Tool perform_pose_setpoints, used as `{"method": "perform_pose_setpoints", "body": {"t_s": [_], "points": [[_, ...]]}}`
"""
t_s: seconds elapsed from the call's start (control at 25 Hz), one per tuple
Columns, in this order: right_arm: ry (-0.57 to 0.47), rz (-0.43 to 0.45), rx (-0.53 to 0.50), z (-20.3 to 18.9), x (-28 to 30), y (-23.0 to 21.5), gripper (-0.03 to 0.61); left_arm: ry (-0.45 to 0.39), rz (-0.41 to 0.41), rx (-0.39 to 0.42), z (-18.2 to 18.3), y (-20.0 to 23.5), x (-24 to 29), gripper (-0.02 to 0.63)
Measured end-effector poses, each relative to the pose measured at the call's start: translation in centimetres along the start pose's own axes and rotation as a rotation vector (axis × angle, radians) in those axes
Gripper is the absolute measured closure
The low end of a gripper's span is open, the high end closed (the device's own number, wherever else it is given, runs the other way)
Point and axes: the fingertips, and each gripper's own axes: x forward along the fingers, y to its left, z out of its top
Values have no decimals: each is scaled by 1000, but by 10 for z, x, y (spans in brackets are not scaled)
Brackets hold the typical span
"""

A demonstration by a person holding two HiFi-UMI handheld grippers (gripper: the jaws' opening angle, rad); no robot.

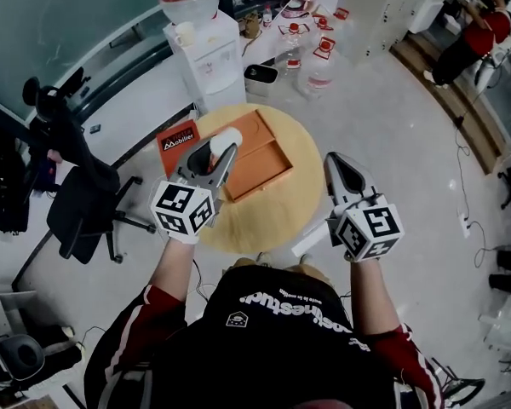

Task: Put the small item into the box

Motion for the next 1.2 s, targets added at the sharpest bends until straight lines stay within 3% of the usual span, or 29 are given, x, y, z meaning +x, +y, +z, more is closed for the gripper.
{"method": "perform_pose_setpoints", "body": {"t_s": [0.32,0.92,1.2], "points": [[31,-86,29,-14,7,-26,551,88,-83,-8,-32,1,46,440],[58,-132,34,-23,7,-54,551,242,-130,28,-125,-6,105,440],[96,-171,51,-49,4,-69,551,315,-167,58,-167,-14,126,440]]}}
